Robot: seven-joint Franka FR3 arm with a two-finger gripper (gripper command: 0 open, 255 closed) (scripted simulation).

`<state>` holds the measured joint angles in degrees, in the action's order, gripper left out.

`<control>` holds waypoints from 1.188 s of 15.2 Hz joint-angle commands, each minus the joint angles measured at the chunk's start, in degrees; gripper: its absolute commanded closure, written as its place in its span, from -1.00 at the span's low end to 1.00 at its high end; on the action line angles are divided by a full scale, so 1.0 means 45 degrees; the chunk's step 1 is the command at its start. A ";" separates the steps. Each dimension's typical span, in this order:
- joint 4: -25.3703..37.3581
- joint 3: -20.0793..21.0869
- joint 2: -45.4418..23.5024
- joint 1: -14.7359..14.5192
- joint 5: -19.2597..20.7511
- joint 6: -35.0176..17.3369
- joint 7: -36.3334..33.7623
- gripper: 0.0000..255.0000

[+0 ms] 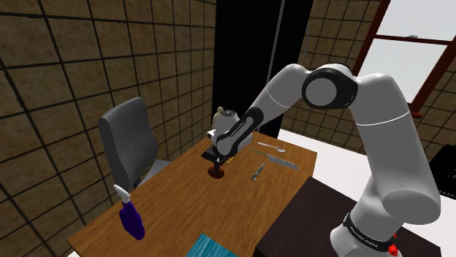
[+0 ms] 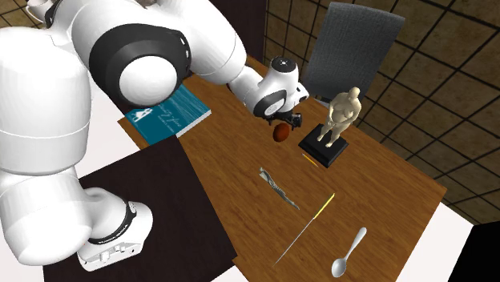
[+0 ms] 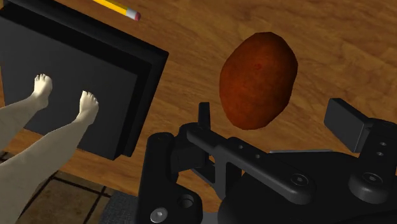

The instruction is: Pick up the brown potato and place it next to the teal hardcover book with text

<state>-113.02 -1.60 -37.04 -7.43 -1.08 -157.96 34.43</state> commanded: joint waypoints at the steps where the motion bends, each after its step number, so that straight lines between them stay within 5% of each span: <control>1: 0.0406 0.0033 -0.0510 -0.0014 0.0018 -0.0113 0.0034 -1.00; 15: 0.1067 0.0065 -0.1658 0.0021 0.0000 -0.0601 0.0047 -1.00; 16: 0.1067 0.0065 -0.1658 0.0021 0.0000 -0.0601 0.0047 1.00; 18: 0.1066 0.0065 -0.1658 0.0021 0.0000 -0.0601 0.0047 1.00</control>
<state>-108.22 -1.31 -44.50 -7.33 -1.09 -160.66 34.64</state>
